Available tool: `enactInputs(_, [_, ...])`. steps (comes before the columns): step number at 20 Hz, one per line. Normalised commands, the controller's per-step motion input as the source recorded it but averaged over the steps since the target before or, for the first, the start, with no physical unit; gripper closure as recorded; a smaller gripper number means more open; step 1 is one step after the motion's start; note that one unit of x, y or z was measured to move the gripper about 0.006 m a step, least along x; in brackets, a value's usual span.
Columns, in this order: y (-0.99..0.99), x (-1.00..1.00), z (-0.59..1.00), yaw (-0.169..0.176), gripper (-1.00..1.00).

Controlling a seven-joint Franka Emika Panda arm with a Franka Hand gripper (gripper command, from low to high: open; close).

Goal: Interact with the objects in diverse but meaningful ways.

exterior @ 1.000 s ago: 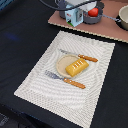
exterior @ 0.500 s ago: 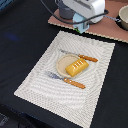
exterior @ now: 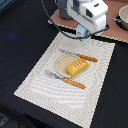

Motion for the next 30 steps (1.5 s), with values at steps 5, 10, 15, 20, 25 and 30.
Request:
enactInputs(5, [0.0,-0.24,0.01,-0.008,1.0])
enactInputs(10, [0.06,-0.06,0.26,-0.014,-1.0])
enactInputs(15, [0.17,0.01,0.7,-0.022,-1.0])
enactInputs(20, [0.05,0.02,1.0,-0.043,-1.0])
enactInputs(25, [-0.19,0.26,0.95,-0.039,-1.0])
enactInputs(30, [-0.42,0.57,0.42,-0.034,-1.0])
